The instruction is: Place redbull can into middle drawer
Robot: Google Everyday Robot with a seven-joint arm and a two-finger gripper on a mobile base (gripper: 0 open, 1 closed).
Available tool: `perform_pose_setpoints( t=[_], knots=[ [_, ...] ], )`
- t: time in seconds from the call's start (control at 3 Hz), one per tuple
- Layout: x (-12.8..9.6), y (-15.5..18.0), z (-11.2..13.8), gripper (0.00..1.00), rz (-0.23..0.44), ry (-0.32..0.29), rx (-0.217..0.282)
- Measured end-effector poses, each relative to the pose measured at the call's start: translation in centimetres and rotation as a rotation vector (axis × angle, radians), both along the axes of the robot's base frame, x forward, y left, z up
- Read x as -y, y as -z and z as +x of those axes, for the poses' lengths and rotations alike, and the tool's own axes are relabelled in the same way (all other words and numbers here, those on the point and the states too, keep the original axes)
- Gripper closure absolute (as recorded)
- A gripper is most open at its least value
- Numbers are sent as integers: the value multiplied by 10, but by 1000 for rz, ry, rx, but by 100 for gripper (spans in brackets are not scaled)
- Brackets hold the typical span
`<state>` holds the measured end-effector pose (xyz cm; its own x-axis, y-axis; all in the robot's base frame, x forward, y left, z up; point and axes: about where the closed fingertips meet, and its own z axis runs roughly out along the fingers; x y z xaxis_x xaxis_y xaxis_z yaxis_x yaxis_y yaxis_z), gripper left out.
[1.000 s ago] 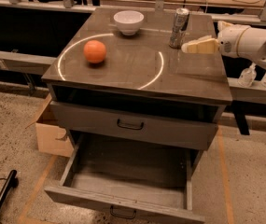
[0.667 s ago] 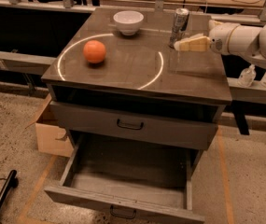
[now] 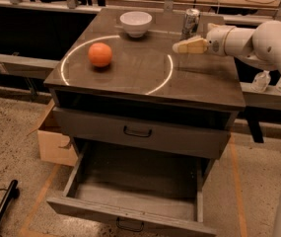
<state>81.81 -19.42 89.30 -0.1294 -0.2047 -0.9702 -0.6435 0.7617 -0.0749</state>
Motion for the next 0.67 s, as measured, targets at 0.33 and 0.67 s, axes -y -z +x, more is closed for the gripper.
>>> perform_pose_setpoints(
  t=[0.33,0.67],
  knots=[
    [-2,-2,21,0,4,20,28],
    [-3,-4,38,18,6,39,51]
  ],
)
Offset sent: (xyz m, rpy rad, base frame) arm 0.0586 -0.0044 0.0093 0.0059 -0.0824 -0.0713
